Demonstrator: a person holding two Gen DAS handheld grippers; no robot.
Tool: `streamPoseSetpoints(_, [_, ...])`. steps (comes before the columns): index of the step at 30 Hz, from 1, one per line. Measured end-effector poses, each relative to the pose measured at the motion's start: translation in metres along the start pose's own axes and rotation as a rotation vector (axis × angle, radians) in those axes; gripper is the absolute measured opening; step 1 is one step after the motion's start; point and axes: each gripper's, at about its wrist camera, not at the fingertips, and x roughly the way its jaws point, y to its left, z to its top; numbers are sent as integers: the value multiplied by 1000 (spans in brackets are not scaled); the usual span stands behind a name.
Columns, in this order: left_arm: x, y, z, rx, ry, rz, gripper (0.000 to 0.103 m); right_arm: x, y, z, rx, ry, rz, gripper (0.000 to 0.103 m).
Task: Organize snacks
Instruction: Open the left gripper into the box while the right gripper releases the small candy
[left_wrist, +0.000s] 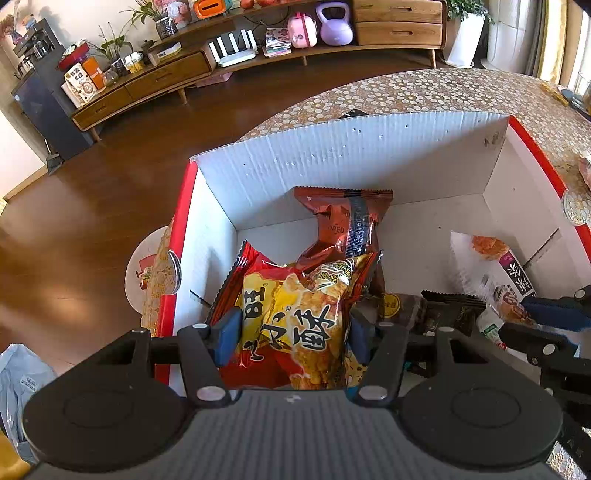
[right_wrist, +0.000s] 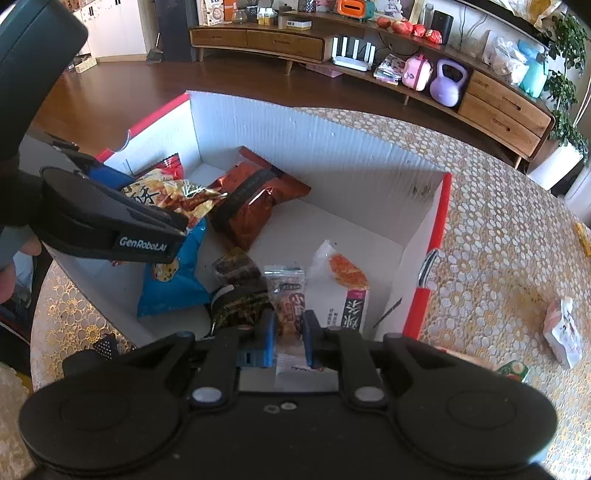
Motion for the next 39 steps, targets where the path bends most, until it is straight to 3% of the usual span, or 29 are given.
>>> streamPoseSetpoints(10, [-14, 4, -2, -30, -24, -14, 62, -11, -4, -5, 26, -8, 2, 27])
streamPoseSetpoints(14, [-27, 8, -4, -53, -40, -26, 69, -21, -4, -7, 37, -25, 6, 35])
streamPoseSetpoints(19, [-45, 6, -9, -47, -64, -25, 70, -40, -4, -9, 43, -56, 10, 45])
streamPoseSetpoints(24, [-65, 3, -12, -46, -92, -36, 70, -61, -2, -12, 48, -93, 4, 62])
streamPoseSetpoints(29, [-85, -2, -16, -47, -118, -52, 71, -83, -4, -15, 60, -130, 15, 71])
streamPoseSetpoints(32, [-97, -6, -19, -49, -141, -57, 80, -95, -6, -19, 65, -146, 18, 76])
streamPoseSetpoints(39, [-120, -16, -25, -52, -175, -85, 80, -121, -16, -34, 86, -177, 26, 89])
